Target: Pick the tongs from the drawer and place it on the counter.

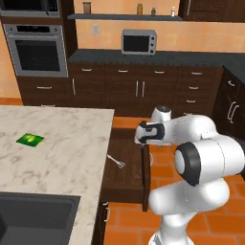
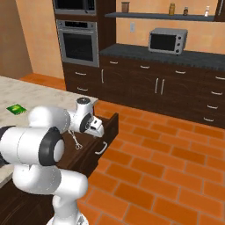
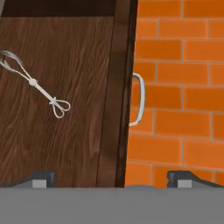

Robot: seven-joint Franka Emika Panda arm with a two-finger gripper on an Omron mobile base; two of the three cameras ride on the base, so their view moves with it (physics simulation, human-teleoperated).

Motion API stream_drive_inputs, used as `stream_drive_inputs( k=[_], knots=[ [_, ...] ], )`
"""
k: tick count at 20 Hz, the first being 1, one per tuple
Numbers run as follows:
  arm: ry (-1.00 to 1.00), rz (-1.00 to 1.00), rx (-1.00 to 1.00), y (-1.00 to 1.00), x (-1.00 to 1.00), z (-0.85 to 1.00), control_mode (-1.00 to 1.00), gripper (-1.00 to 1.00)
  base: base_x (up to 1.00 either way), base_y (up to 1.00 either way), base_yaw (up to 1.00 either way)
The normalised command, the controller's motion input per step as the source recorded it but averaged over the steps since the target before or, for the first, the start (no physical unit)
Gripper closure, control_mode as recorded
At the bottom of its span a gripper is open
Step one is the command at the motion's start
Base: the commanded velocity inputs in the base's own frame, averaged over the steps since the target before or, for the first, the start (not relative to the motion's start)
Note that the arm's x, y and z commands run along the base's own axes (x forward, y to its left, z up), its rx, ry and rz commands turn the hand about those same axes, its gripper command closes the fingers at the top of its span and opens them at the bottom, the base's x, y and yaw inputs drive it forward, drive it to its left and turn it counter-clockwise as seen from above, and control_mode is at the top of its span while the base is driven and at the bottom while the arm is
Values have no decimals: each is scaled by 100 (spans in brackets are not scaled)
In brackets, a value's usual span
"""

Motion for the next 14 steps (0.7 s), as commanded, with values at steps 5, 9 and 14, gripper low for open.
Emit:
stream_drive_inputs(
  k=[5,9,14],
  knots=[
    [0,0,-1,26,44,-63,-100,-100,0,0,0],
    [3,0,-2,0,47,-46,-100,-100,0,0,0],
    [7,0,-3,-1,33,-55,-100,-100,0,0,0]
  ],
)
